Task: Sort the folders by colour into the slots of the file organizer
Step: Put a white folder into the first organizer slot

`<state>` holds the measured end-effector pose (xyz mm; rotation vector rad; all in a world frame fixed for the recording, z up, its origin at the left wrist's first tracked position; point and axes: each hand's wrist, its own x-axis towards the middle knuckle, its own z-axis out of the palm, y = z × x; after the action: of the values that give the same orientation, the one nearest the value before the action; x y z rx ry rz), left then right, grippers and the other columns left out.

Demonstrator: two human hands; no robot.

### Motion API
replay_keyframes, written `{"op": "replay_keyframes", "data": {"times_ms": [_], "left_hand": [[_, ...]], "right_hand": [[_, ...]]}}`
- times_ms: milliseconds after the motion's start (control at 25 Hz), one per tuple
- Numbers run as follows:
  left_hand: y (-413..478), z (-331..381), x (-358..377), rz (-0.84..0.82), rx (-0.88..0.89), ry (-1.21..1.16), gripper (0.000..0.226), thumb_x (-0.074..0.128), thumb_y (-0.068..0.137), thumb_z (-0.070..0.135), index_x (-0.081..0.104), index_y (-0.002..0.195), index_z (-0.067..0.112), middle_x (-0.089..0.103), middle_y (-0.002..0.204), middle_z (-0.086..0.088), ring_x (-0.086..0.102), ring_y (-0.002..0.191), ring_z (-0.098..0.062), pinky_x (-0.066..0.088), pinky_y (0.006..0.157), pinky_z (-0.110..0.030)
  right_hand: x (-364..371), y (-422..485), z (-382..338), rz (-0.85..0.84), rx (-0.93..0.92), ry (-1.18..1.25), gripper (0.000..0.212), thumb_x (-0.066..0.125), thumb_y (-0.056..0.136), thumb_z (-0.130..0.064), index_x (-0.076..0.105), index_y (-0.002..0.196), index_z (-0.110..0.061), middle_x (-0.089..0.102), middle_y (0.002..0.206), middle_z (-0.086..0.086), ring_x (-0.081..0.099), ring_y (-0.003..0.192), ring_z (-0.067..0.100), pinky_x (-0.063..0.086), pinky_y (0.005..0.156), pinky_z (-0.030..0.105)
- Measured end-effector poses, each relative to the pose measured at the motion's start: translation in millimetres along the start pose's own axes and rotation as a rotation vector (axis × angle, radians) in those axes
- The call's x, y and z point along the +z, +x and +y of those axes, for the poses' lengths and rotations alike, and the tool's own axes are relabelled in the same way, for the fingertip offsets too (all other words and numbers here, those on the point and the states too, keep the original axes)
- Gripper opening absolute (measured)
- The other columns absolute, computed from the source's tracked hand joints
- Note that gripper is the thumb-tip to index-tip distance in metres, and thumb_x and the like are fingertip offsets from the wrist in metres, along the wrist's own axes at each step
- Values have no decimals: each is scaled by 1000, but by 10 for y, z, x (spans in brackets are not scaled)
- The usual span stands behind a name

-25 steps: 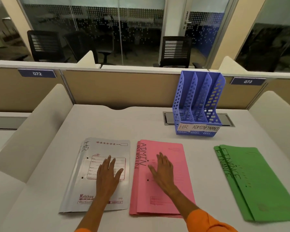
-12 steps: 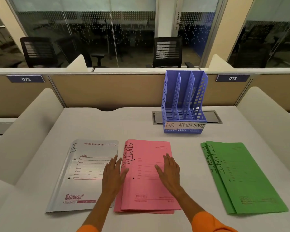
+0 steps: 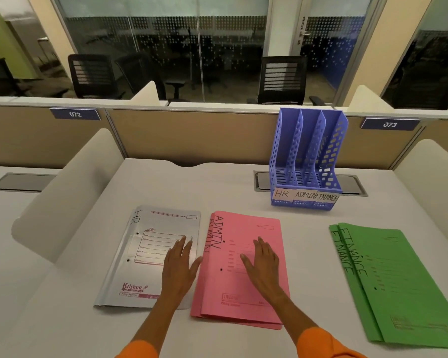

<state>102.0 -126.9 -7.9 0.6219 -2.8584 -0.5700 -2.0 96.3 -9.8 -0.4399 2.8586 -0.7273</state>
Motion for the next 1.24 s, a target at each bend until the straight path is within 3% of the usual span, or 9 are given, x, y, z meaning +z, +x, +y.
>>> {"op": "replay_keyframes", "data": {"times_ms": [360, 720, 880, 1040, 1240], "left_hand": [[-36, -876, -388, 15, -148, -51, 64, 46, 95, 52, 34, 149, 19, 23, 160, -2, 20, 148, -20, 17, 122, -41], [-46, -1554, -656, -4, -343, -186, 65, 54, 94, 41, 32, 148, 12, 29, 157, -11, 34, 142, -29, 35, 115, -46], [24, -1647, -655, 20, -455, -377, 61, 62, 92, 24, 36, 144, 7, 43, 144, -16, 46, 130, -31, 44, 104, -41], [160, -1690, -697, 94, -561, -504, 59, 73, 84, 13, 44, 134, 3, 53, 131, -20, 54, 118, -34, 51, 98, -45], [340, -1762, -801, 26, -659, -654, 70, 86, 70, 23, 50, 128, 4, 62, 120, -17, 62, 100, -29, 53, 86, -38]], "right_hand": [[537, 48, -877, -55, -137, 0, 71, 39, 96, -56, 21, 152, -15, 17, 161, 4, 13, 148, 24, 14, 121, 43], [1010, -55, -1566, -205, -241, 143, 70, 52, 96, -43, 21, 152, -13, 17, 161, 4, 16, 148, 22, 16, 120, 33], [1177, -129, -1642, -359, -227, 149, 72, 54, 95, -42, 19, 152, -16, 21, 160, 4, 20, 147, 19, 19, 118, 30], [1263, -166, -1684, -408, -173, 106, 75, 56, 93, -42, 18, 152, -16, 18, 161, 4, 18, 147, 19, 20, 120, 33], [1209, -121, -1678, -410, -134, 154, 74, 61, 90, -41, 26, 149, -14, 34, 154, 4, 34, 139, 20, 29, 112, 26]]}}
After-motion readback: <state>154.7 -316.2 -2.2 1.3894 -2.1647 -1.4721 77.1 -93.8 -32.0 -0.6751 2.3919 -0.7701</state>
